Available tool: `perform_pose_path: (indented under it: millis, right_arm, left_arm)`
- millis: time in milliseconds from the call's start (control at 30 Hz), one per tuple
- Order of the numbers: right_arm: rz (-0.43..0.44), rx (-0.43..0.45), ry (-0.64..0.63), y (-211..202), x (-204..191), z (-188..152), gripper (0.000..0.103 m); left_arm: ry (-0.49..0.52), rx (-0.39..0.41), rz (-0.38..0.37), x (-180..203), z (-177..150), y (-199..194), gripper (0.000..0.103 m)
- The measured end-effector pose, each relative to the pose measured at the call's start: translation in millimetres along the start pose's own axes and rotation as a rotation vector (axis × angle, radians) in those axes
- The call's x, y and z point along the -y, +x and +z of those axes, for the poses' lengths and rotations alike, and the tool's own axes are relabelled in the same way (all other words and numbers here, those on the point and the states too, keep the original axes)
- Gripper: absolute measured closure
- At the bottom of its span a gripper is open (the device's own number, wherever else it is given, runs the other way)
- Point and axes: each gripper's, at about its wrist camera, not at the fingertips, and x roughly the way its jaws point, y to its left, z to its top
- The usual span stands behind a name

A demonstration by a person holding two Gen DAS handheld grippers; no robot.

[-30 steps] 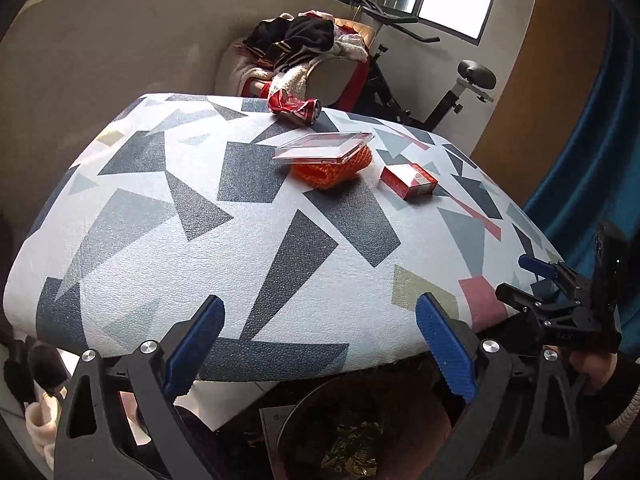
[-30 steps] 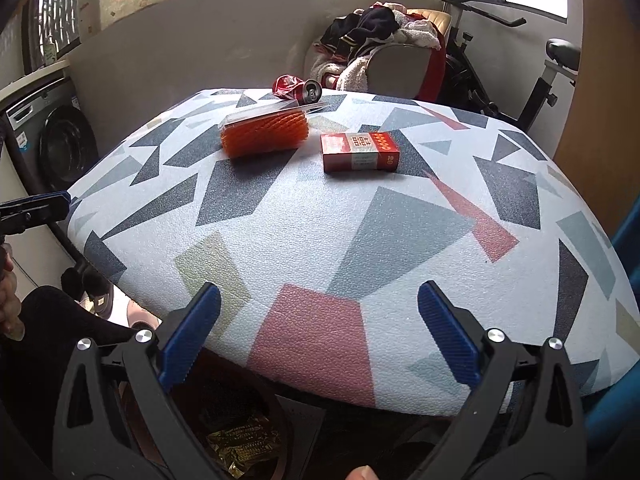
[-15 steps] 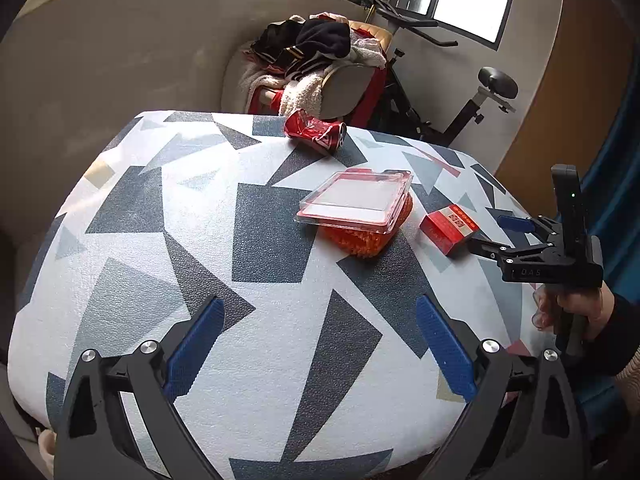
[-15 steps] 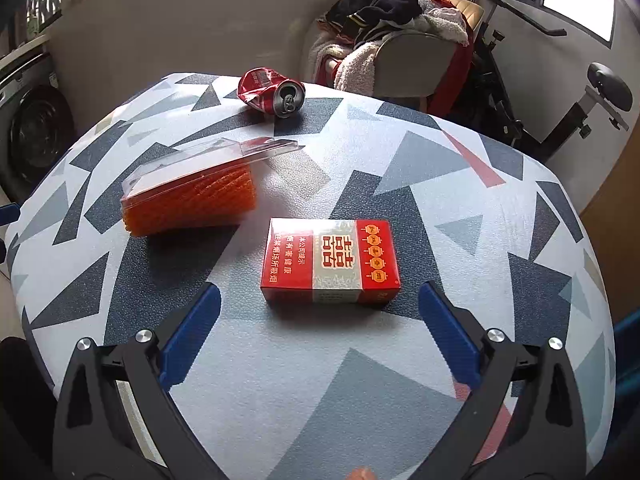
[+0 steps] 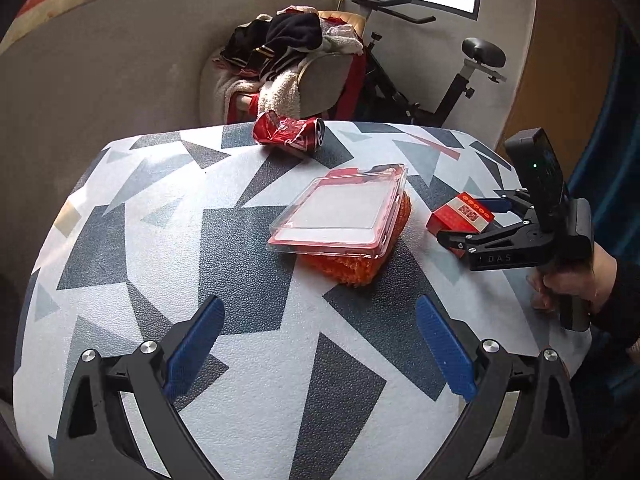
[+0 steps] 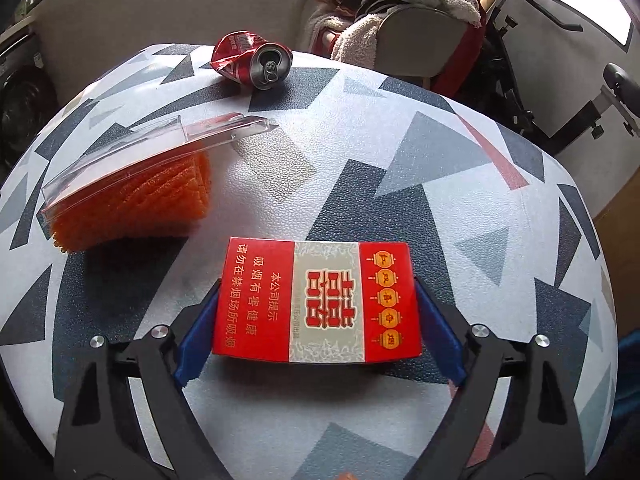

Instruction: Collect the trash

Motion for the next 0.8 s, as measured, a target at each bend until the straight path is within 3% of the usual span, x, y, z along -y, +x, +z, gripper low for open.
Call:
perform_pose_path:
  millis: [167,267,567,800]
  right_arm:
    - [0.037,0.047,0.051,-7,10,-3,0.016]
    - [0.059,0.061,0.071,-9,13,-4,0.016]
    - [0.094,0.078,0.078,-11,16,-5,0.016]
    - [0.103,0.079,0.077,-11,15,-6,0.016]
  left_arm:
    - [0.134,0.01,0.023,25,19,21,0.009]
    - [0.164,-0.009,0.024,34,31,39,0.009]
    - [0.128,-0.101,0.061,32,58,88,0.009]
    - [0.067,-0.183,0.001,15,68,108,0.009]
